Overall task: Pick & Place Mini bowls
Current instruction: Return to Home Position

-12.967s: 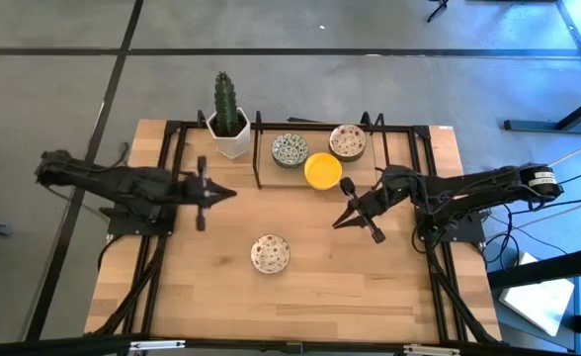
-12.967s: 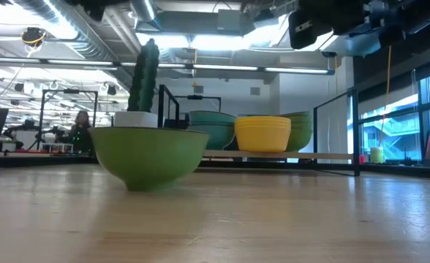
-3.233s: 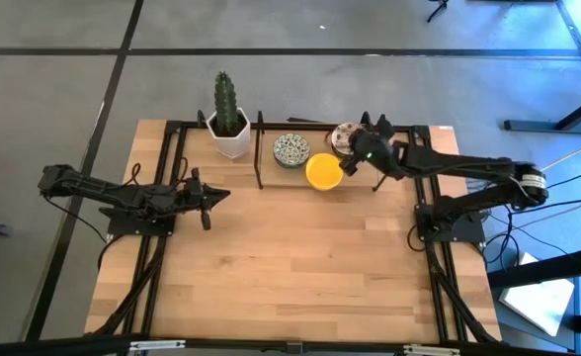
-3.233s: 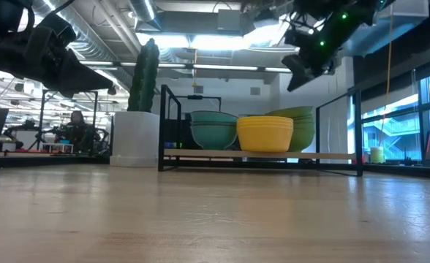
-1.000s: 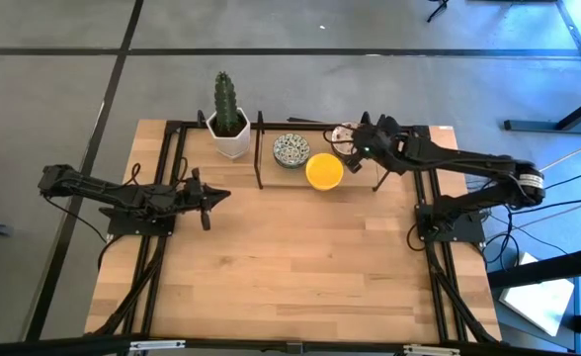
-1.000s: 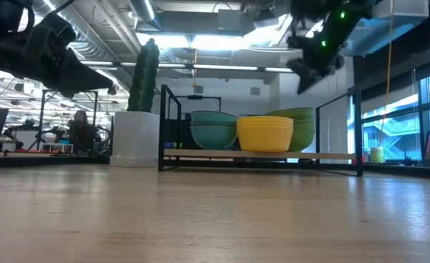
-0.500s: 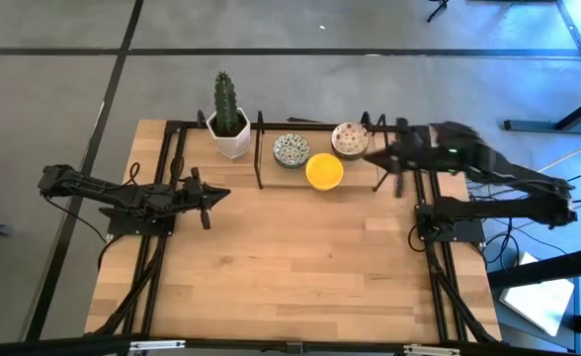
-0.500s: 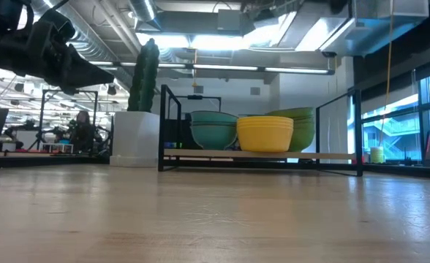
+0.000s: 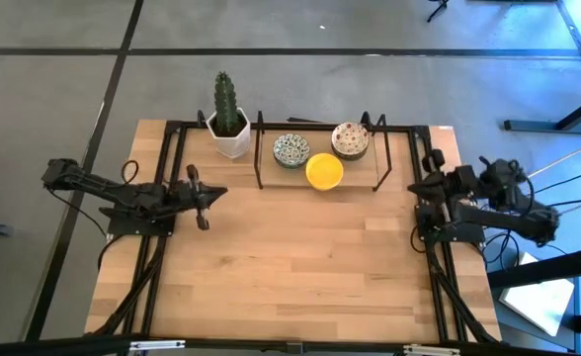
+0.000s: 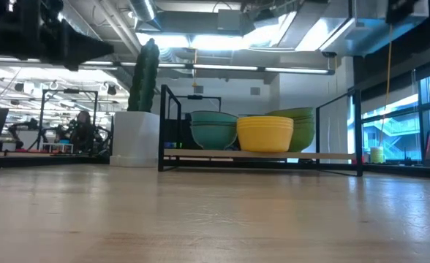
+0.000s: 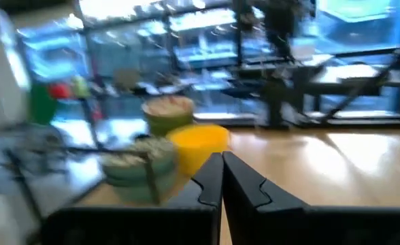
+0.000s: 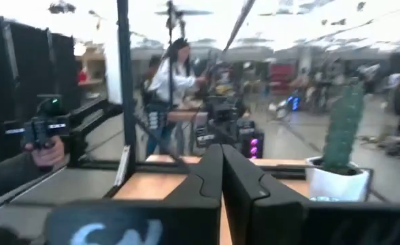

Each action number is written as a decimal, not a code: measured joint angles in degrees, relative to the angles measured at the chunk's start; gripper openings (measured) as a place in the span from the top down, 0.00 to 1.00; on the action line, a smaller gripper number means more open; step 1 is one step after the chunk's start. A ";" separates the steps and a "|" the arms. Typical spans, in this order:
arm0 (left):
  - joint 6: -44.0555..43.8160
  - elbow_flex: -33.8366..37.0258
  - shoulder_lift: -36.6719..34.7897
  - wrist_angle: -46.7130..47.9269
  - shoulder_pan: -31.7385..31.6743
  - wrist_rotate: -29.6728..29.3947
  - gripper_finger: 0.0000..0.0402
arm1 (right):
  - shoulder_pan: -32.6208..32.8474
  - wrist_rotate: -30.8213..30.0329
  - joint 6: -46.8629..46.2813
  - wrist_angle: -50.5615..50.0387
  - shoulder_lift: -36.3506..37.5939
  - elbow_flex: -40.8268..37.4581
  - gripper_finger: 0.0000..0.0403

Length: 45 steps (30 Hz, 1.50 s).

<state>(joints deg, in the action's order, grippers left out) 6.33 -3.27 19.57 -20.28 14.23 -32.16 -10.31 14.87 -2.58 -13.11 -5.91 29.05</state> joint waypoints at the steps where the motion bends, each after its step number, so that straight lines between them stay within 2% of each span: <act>1: 1.85 0.00 0.02 -1.43 0.42 -2.32 1.00 | 0.02 -1.33 -0.24 0.33 2.75 -1.95 0.99; 3: 5.88 -0.05 0.15 -5.18 -0.11 -8.21 1.00 | 0.02 -5.61 -0.08 0.74 5.78 -4.83 0.99; 5: 8.72 -1.15 -0.09 -5.42 -1.93 -10.09 0.99 | 0.00 -7.87 0.91 -2.52 5.53 -6.14 0.99; 8: 9.35 -3.08 -0.31 -4.20 -5.68 -7.07 1.00 | -0.02 -5.40 2.81 -0.18 3.41 -7.28 0.99; 13: 9.87 -3.14 -3.18 -2.94 -10.45 -3.10 0.99 | -0.02 -0.90 1.86 2.81 4.83 -9.85 0.99; 18: 9.03 -0.49 -10.56 -1.38 -11.27 -0.92 1.00 | -0.02 -1.69 -3.04 7.02 5.62 -13.28 0.99; 21: 8.12 2.19 -15.85 0.15 -11.25 1.13 0.99 | -0.02 -1.24 -2.81 11.78 5.64 -17.13 0.99; 23: 7.29 2.78 -19.22 4.51 -11.25 2.75 1.00 | -0.02 -0.60 -1.71 15.77 5.64 -19.88 0.99; 30: 7.83 2.72 -19.54 5.96 -10.98 2.06 1.00 | -0.26 -0.13 -1.04 23.28 5.66 -26.17 0.99; 35: 9.27 2.78 -19.55 10.48 -10.96 10.21 0.99 | -0.32 1.21 0.24 23.28 5.62 -28.76 0.99; 40: 7.10 2.78 -19.56 17.11 -10.96 14.54 1.00 | -1.01 0.94 0.33 22.44 5.66 -28.65 0.99; 45: 5.96 2.78 -19.58 17.76 -10.96 20.56 1.00 | -1.20 1.70 1.54 20.70 5.66 -28.67 0.99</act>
<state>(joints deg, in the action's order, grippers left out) 12.29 -0.49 -0.01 -2.51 3.27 -11.60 -11.51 16.57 -1.04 7.59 -0.25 0.38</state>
